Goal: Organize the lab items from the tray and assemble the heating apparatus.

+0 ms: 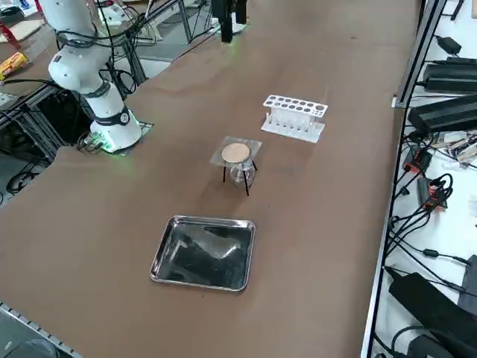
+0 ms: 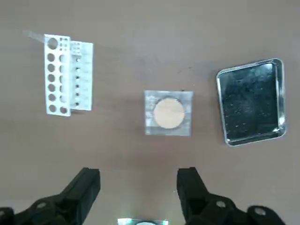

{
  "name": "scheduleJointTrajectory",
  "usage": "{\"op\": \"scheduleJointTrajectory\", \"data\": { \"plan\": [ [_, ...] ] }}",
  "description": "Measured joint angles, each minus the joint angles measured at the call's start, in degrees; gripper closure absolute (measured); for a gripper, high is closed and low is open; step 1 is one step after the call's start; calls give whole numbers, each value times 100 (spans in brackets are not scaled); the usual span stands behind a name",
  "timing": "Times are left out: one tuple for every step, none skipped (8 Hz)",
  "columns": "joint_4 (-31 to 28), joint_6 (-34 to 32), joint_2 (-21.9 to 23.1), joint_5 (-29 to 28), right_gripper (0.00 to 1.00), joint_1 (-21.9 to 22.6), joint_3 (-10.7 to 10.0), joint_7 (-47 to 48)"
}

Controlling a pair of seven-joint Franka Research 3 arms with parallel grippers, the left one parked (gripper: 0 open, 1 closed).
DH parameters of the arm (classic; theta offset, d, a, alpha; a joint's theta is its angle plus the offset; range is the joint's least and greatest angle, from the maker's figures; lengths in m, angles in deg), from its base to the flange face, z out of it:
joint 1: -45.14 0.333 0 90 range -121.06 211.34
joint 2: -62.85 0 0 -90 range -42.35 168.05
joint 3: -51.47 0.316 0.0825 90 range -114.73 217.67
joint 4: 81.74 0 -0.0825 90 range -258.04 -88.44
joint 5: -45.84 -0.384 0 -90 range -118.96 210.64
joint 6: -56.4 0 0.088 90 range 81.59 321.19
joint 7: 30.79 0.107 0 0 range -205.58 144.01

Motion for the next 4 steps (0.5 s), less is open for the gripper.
{"op": "scheduleJointTrajectory", "data": {
  "plan": [
    [-396,153,302,45,0,-75,170,166],
    [-794,230,624,192,0,-131,268,196],
    [-1148,296,935,398,0,-157,350,196],
    [-1436,352,1191,521,0,-160,426,196]
  ]
}}
